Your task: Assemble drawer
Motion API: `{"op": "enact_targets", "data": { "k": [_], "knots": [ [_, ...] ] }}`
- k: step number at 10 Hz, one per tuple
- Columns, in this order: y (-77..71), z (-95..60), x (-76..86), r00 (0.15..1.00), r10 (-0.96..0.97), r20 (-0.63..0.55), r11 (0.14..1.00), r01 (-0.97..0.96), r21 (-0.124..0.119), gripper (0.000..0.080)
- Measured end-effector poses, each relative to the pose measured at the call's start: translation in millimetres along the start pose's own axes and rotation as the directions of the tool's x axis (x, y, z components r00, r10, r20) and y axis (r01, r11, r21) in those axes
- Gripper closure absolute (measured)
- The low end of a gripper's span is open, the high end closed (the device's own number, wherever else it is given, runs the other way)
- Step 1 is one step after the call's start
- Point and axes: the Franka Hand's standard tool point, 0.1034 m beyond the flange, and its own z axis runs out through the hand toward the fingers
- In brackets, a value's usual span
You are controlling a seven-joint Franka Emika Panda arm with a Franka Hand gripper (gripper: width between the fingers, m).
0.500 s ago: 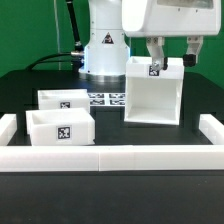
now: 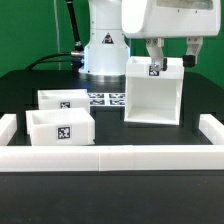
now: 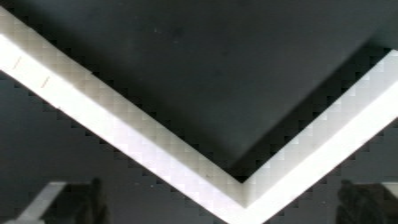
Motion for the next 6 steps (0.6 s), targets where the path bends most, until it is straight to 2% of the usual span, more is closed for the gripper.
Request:
{"op": "enact_targets", "data": {
  "k": [2, 3, 4, 5, 6],
  "knots": [
    [-0.6, -0.2, -0.4, 0.999, 0.037, 0.0, 0.999, -0.037, 0.001, 0.015],
    [-6.2, -1.3, -5.0, 0.993, 0.115, 0.007, 0.993, -0.115, 0.003, 0.015],
    [-14.2, -3.5, -9.8, 0.97, 0.243, 0.016, 0.97, -0.243, 0.009, 0.015],
    [-22.3, -5.3, -14.3, 0.908, 0.418, 0.029, 0.908, -0.419, 0.023, 0.015],
    [-25.1, -6.4, -14.9, 0.871, 0.489, 0.036, 0.871, -0.49, 0.029, 0.015]
  ]
}}
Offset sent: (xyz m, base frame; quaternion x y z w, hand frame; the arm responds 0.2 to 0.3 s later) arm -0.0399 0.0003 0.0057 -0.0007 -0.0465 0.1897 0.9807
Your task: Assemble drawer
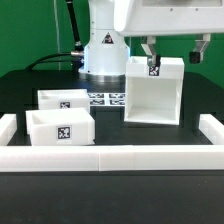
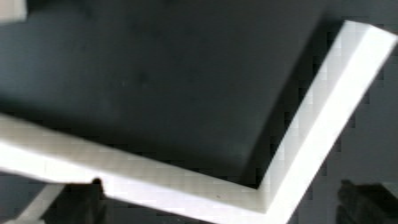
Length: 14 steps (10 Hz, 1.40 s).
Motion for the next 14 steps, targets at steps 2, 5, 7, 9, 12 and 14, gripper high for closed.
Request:
{"op": "enact_targets", "data": {
  "k": [2, 5, 7, 9, 12, 14],
  "knots": [
    [-2.3, 1.4, 0.3, 0.987, 0.164, 0.002, 0.986, -0.164, 0.012, 0.015],
    [-8.9, -0.8, -10.0, 0.928, 0.371, 0.015, 0.928, -0.371, 0.014, 0.015],
    [-22.0, -7.7, -33.0, 0.922, 0.385, 0.036, 0.923, -0.385, -0.001, 0.015],
    [-30.5, -15.0, -51.2, 0.927, 0.373, 0.038, 0.928, -0.373, -0.009, 0.015],
    [-39.3, -14.1, -67.2, 0.931, 0.364, 0.019, 0.931, -0.364, -0.007, 0.015],
    [-39.7, -13.4, -67.4, 0.931, 0.364, 0.02, 0.932, -0.364, -0.008, 0.015]
  ]
}}
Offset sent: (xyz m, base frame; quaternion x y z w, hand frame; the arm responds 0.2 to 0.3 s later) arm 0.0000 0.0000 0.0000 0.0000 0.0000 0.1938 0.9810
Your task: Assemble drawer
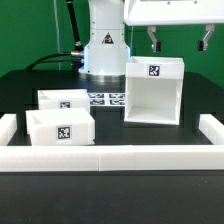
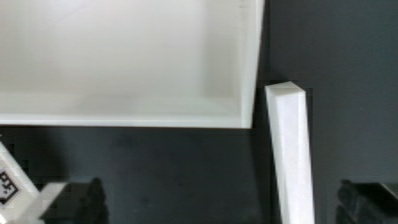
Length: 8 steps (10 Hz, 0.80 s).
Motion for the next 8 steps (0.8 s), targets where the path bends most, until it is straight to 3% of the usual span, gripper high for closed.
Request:
{"op": "enact_targets", "data": {
  "k": [1, 4, 8],
  "knots": [
    [0.0, 0.1, -0.2, 1.0, 0.0, 0.0, 1.0, 0.0, 0.0, 0.015],
    [-3.4, 16.9, -36.8, 0.998, 0.051, 0.03, 0.999, -0.051, -0.001, 0.015],
    [-7.5, 40.4, -66.9, 0.998, 0.039, 0.058, 0.999, -0.038, -0.007, 0.015]
  ]
}}
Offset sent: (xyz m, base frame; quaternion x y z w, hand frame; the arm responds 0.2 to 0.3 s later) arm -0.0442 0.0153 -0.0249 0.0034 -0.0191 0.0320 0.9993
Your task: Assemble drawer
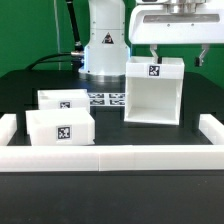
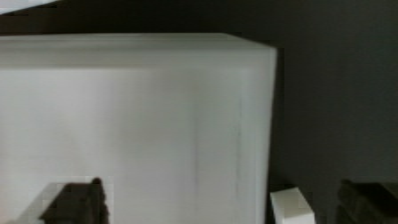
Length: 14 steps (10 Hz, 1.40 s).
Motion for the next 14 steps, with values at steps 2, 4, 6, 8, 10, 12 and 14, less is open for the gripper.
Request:
{"op": "enact_targets", "data": {
  "k": [2, 4, 6, 8, 10, 12, 14],
  "knots": [
    [0.2, 3.4, -1.3, 1.0, -0.001, 0.003, 1.0, 0.001, 0.0, 0.015],
    [0.3, 4.9, -2.4, 1.0, -0.003, 0.006, 1.0, 0.003, -0.001, 0.0407],
    [0.3, 5.1, -2.3, 1.0, -0.004, 0.005, 1.0, 0.004, -0.001, 0.059],
    [0.3, 5.1, -2.3, 1.0, -0.004, 0.005, 1.0, 0.004, -0.001, 0.0717],
    [0.3, 5.1, -2.3, 1.0, -0.004, 0.005, 1.0, 0.004, -0.001, 0.0763],
    [0.3, 5.1, -2.3, 1.0, -0.004, 0.005, 1.0, 0.004, -0.001, 0.0763],
    [0.3, 5.1, -2.3, 1.0, -0.004, 0.005, 1.0, 0.004, -0.001, 0.0763]
  ]
}}
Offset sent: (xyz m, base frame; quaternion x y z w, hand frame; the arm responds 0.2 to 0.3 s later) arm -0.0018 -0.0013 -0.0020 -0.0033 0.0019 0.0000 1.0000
